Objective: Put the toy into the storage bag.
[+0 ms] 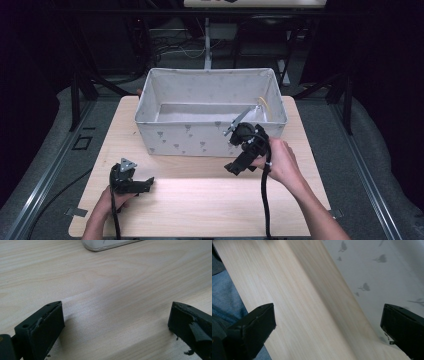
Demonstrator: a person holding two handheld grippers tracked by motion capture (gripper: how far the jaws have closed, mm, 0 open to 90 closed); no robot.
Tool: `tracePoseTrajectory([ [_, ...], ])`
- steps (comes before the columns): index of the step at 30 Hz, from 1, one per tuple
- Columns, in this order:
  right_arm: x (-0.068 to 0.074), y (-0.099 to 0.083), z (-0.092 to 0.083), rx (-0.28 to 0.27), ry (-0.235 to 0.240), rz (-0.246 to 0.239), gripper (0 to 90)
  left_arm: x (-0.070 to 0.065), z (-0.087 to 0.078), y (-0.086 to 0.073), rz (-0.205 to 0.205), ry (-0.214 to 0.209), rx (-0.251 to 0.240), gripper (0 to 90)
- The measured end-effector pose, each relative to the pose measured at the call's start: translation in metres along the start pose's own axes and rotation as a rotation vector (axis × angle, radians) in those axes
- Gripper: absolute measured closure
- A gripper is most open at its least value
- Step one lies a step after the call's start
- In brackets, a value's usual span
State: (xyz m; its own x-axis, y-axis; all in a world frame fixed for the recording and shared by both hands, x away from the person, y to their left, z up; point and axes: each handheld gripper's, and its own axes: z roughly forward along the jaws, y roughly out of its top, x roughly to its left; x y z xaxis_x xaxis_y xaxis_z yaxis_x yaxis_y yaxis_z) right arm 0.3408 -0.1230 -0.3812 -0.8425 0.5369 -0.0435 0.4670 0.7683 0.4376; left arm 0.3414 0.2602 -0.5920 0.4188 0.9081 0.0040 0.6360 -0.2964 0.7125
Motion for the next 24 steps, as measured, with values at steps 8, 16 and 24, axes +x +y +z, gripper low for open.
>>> tracePoseTrajectory([
  [8, 0.013, -0.016, 0.042, 0.027, 0.056, -0.007, 0.0, 0.000, 0.000, 0.000, 0.001, -0.002, 0.001, 0.3],
  [16, 0.022, -0.039, 0.075, 0.034, 0.090, -0.030, 0.0, 0.000, 0.000, 0.000, 0.000, -0.001, 0.001, 0.3],
  [24, 0.029, -0.073, 0.104, 0.000, 0.074, -0.014, 0.3, 0.000, 0.000, 0.000, 0.000, -0.001, 0.002, 0.2],
])
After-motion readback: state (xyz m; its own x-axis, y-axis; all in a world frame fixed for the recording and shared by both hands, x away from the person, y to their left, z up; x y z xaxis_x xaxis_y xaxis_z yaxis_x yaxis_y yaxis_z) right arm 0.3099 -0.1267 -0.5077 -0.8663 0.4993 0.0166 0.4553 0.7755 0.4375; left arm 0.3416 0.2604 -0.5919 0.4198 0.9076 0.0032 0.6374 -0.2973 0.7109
